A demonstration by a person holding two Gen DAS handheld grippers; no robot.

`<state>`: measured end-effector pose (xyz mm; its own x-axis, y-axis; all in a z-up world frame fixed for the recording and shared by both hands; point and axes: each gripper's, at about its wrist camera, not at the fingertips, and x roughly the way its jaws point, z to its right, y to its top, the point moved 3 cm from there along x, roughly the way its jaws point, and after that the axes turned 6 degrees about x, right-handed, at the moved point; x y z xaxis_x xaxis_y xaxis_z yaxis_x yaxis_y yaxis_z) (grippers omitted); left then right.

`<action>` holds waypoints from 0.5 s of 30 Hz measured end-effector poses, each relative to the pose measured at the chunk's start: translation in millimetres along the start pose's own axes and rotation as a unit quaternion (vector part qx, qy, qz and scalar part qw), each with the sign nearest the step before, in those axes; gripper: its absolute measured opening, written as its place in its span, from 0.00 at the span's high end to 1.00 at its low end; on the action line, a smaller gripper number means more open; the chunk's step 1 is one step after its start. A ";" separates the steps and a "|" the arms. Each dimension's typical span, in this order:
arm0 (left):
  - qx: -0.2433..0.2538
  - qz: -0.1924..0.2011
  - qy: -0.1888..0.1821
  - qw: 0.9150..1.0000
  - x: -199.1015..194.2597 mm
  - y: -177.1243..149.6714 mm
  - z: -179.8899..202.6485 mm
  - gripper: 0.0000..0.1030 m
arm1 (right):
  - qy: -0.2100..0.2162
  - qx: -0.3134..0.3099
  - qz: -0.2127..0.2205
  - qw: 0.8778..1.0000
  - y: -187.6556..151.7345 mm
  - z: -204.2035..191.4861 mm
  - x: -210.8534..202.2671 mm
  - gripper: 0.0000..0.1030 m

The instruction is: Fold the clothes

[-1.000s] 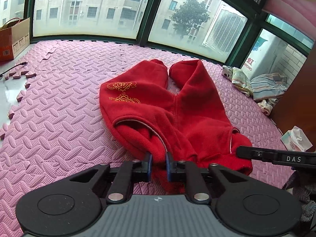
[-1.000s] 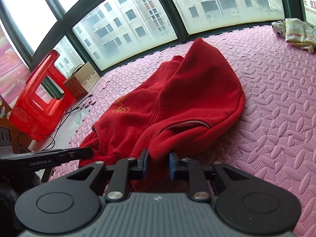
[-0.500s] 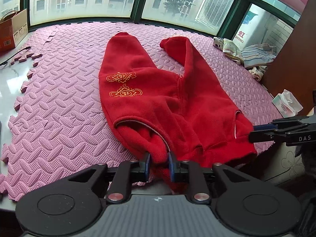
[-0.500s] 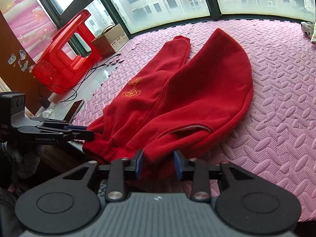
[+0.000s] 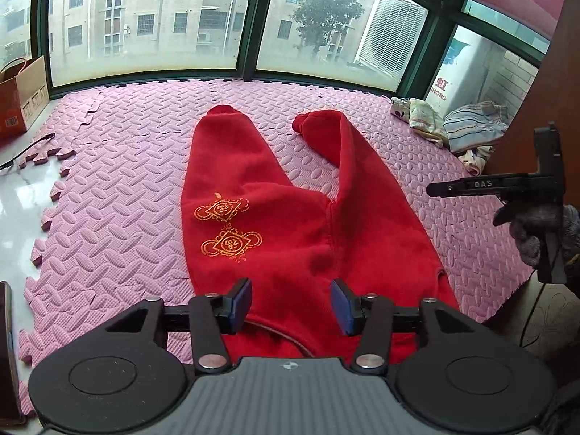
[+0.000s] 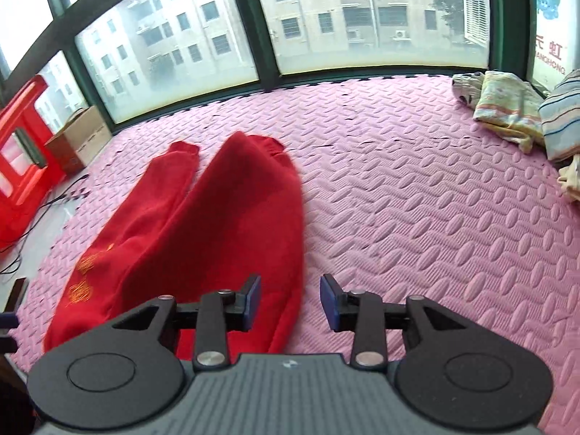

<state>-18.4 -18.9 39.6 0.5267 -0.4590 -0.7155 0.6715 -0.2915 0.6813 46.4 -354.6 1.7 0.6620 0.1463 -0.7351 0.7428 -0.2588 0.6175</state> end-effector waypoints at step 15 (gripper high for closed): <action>0.039 -0.012 -0.079 0.996 100.8 75.9 51.9 0.50 | 0.014 -0.016 -0.034 0.999 51.8 -19.1 105.3 0.59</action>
<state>58.6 -130.9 27.3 0.4173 -0.5761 -0.7028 0.6377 -0.3653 0.6781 156.5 -334.4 -38.4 0.6126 0.1889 -0.7675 0.7883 -0.2163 0.5760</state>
